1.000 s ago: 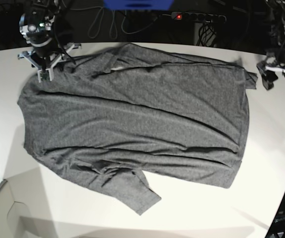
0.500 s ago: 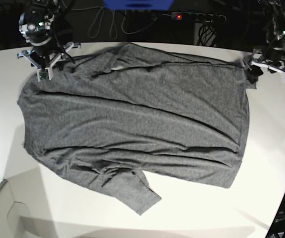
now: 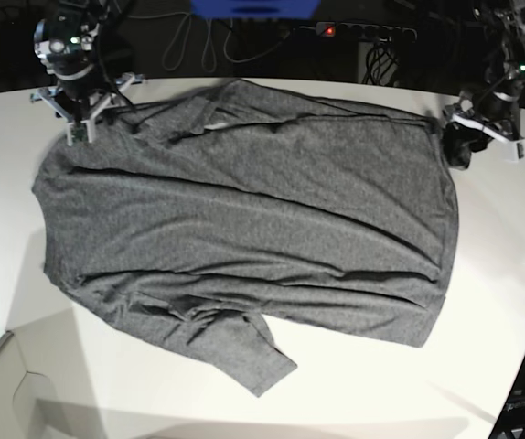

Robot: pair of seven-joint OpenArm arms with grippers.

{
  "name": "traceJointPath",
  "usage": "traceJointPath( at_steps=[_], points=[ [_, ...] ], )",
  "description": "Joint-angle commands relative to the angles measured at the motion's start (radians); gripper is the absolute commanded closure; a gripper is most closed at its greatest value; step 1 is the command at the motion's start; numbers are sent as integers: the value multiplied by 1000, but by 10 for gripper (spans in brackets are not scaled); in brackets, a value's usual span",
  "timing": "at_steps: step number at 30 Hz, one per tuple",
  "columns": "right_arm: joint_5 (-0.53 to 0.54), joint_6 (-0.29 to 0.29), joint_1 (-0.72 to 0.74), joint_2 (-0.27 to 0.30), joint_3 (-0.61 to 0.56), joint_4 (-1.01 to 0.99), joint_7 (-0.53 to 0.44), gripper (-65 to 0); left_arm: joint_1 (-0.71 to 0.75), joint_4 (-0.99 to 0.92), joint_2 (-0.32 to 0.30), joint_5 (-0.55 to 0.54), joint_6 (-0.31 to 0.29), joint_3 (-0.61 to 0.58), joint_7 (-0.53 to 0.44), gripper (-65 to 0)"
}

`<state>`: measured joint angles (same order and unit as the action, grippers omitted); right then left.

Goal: Layout the t-shirt on the table in an organized manner, then fold the t-shirt properly
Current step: 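Grasp the shoulder corners with both grippers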

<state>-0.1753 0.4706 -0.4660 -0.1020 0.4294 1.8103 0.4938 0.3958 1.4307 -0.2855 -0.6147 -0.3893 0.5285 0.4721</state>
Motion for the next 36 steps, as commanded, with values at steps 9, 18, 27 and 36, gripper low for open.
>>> traceJointPath(
  at_steps=[9,18,27,36],
  points=[
    [10,-5,-3,3,27,18,-17,-219,2,12,-16,-1,-6,3,10,-243],
    [10,-5,-3,2,27,19,-17,-218,58,92,-7,-6,-7,83,12,0],
    [10,-5,-3,-3,18,19,-17,-222,188,282,-1,-11,-6,109,17,-1],
    [12,-3,-41,-31,-48,102,-17,-281,240,414,107,-6,-23,193,201,-1]
  ],
)
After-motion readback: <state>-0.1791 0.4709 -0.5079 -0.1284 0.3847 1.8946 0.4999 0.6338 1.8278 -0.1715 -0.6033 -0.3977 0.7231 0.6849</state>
